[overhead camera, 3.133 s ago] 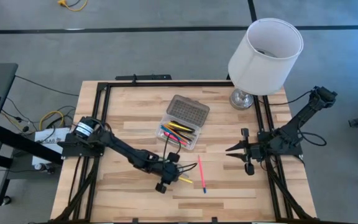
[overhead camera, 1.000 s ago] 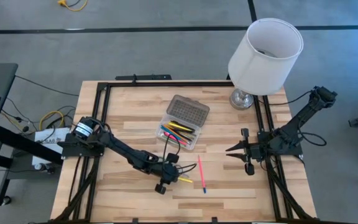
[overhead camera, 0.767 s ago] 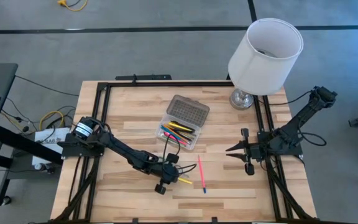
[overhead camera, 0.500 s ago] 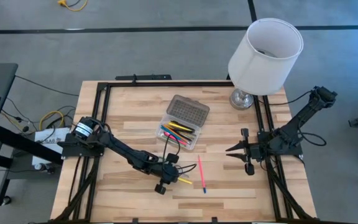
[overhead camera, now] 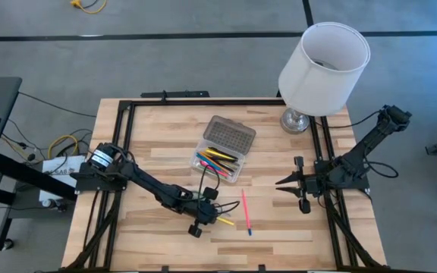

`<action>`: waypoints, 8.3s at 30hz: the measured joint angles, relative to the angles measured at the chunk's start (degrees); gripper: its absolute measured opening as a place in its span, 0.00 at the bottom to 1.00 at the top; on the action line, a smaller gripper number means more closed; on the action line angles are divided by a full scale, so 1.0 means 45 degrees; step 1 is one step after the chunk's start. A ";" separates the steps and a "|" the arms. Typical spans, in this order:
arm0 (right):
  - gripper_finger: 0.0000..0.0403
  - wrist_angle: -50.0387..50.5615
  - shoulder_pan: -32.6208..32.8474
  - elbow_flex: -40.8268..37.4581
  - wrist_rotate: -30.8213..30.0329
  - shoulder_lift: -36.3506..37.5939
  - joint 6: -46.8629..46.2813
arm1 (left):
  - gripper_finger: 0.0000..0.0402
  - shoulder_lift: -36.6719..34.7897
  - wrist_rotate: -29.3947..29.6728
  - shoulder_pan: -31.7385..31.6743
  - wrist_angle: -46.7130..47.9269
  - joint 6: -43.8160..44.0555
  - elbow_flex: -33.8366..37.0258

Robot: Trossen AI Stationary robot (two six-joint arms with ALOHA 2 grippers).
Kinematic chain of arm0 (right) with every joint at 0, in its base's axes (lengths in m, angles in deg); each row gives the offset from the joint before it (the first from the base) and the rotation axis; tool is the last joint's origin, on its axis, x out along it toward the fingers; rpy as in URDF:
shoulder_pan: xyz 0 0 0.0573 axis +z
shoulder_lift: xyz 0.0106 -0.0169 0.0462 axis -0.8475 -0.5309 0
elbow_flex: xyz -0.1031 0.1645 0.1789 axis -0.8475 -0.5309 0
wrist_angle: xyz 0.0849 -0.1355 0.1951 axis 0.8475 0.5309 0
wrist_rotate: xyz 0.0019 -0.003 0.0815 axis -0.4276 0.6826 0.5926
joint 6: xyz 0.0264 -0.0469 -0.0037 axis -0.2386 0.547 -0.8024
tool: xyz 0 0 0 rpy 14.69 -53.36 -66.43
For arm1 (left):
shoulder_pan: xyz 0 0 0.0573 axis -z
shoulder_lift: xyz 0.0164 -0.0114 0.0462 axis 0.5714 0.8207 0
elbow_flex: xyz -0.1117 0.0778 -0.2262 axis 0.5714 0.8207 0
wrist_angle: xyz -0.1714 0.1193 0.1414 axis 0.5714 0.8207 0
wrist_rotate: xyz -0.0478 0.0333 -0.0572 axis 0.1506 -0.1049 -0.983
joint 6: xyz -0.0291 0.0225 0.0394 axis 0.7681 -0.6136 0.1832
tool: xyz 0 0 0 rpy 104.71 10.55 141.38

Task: Pick & place school supplies into a supply box
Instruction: Put the yellow pen into the gray supply box, then put the pink supply into the gray supply box

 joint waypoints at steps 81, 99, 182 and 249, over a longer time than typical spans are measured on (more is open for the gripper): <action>0.16 0.0393 -0.0005 0.0000 0.0024 -0.0009 -0.0525 | 0.16 -0.0534 0.6280 -0.3920 0.5742 -0.2778 -0.2526; 0.16 0.0389 -0.0024 0.0000 0.0019 -0.0009 -0.0529 | 0.31 -0.1196 0.5780 -0.3473 0.6476 -0.2651 -0.2521; 0.29 0.3111 -0.2319 0.5762 0.2616 -1.1691 -1.6525 | 0.31 -0.2769 0.9981 0.3531 0.7023 0.2696 -0.0588; 0.27 0.7556 -0.2365 0.8748 0.3351 -1.4634 -1.7058 | 0.31 -0.2769 0.9923 0.3531 0.7096 0.2832 -0.0588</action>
